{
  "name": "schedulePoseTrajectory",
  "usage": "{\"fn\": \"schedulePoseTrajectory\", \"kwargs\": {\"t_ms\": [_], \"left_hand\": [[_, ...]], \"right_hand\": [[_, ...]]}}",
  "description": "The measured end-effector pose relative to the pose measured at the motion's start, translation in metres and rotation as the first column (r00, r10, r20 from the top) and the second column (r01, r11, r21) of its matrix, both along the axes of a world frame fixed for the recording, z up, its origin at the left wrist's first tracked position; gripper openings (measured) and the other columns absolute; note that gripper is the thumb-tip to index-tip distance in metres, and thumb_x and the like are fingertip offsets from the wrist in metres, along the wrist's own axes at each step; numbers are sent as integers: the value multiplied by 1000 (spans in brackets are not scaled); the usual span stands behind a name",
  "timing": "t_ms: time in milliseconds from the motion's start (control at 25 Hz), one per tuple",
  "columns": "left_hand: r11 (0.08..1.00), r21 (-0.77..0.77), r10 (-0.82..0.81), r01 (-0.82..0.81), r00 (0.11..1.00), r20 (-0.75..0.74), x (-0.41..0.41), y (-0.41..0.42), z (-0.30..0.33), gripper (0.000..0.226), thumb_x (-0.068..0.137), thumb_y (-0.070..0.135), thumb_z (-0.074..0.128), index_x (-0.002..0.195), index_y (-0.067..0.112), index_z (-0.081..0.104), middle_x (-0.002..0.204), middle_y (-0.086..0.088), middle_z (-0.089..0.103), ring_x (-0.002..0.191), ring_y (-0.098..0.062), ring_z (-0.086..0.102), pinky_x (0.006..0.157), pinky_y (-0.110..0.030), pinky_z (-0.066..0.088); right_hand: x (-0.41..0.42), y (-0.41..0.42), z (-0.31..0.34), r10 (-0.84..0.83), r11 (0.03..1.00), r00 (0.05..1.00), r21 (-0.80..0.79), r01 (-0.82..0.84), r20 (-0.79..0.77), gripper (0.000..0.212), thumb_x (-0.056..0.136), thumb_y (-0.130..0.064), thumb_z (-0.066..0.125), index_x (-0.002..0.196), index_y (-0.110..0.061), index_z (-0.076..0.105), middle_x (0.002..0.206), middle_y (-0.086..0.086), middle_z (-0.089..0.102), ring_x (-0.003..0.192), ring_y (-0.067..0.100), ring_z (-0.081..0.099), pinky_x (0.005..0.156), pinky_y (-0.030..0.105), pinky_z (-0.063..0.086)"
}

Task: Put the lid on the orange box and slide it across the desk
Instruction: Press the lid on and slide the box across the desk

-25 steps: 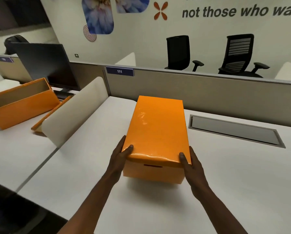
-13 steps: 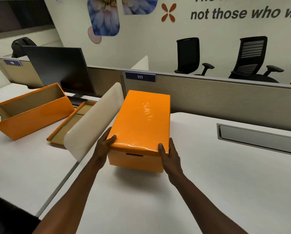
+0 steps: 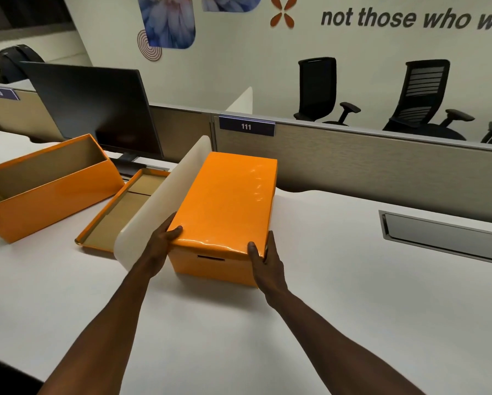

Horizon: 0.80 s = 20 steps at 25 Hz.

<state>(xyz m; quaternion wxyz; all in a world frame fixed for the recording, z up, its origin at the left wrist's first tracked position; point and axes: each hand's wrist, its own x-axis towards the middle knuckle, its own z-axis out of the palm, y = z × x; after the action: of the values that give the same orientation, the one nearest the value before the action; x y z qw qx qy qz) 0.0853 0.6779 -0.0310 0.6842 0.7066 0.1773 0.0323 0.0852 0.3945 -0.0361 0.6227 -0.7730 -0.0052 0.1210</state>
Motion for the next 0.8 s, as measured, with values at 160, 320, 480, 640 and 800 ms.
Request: {"fn": "schedulePoseTrajectory", "kwargs": {"t_ms": [160, 320, 480, 640, 800], "left_hand": [[991, 126, -29, 34, 999, -44, 5, 12, 6, 52, 102, 26, 52, 152, 22, 42, 146, -12, 54, 131, -39, 53, 109, -56, 45], [928, 373, 48, -18, 996, -71, 7, 12, 20, 51, 100, 28, 58, 149, 19, 49, 144, -13, 57, 127, -36, 55, 103, -50, 47], [869, 491, 131, -66, 986, -99, 5, 16, 23, 53, 102, 30, 51, 153, 17, 42, 151, -17, 50, 134, -39, 49, 112, -58, 40], [754, 649, 150, -101, 988, -21, -3, 4, 26, 53, 103, 24, 49, 154, 10, 40, 154, -19, 47, 141, -39, 44, 118, -54, 35], [484, 867, 4, -114, 992, 128, -11, -23, 19, 45, 102, 21, 53, 145, 8, 53, 150, -18, 53, 143, -37, 44, 117, -53, 36]], "right_hand": [[1, 1, -3, 71, 997, 997, -9, -71, 32, 91, 86, -65, 55, 154, -41, 0, 158, -2, 33, 134, 22, 44, 102, 41, 47], [-3, 6, -3, 118, 991, 973, -88, -102, 199, 104, 84, -49, 70, 154, -40, -7, 156, -9, 32, 132, 12, 41, 105, 34, 43], [-10, 16, -6, 157, 985, 961, -102, -137, 228, 98, 87, -47, 68, 151, -47, -6, 153, -10, 36, 131, 9, 41, 104, 29, 41], [-6, 8, -12, 198, 970, 921, -200, -136, 334, 99, 86, -49, 69, 154, -39, -1, 161, -12, 19, 144, 9, 25, 109, 31, 31], [5, -6, -14, 367, 861, 858, -479, -169, 358, 97, 87, -62, 57, 156, -32, -4, 166, -2, -4, 151, 22, 13, 117, 47, 30]]}}
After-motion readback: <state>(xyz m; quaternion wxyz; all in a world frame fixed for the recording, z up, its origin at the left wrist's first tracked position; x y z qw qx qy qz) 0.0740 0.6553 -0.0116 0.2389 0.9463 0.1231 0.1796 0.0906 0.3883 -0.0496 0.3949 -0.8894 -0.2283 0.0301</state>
